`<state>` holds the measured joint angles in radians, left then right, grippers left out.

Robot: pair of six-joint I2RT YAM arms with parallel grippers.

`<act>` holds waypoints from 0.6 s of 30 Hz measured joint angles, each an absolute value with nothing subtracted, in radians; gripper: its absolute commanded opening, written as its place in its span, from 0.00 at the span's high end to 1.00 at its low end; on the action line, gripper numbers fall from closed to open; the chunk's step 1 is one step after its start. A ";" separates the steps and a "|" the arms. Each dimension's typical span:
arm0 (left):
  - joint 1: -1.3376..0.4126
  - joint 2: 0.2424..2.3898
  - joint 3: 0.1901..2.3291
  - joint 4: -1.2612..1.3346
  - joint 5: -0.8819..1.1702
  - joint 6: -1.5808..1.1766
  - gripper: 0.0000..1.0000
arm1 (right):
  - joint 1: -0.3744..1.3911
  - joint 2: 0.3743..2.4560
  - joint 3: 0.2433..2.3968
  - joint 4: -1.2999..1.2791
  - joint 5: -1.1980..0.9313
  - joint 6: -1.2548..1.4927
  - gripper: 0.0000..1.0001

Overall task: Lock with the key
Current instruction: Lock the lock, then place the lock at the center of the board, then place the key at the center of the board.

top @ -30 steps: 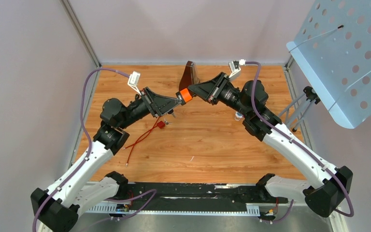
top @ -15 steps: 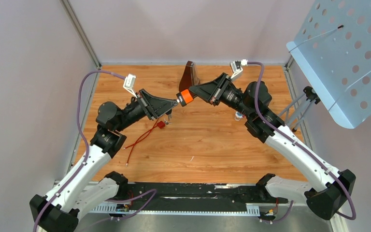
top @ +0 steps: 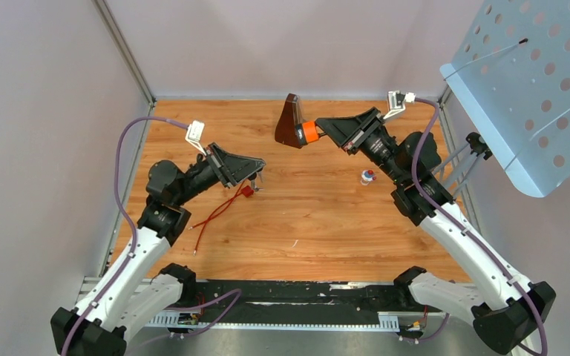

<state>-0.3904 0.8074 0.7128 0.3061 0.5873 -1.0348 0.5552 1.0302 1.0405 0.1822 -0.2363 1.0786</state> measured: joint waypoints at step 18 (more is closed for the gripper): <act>-0.515 1.318 0.817 0.191 0.409 -0.900 1.00 | 0.390 1.073 0.914 -0.184 -0.125 0.850 1.00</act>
<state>-0.5148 1.3178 0.8169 0.1913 0.4088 -0.9001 0.3904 1.0729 0.9142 -0.1841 -0.1249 0.8501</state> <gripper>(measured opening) 0.304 0.065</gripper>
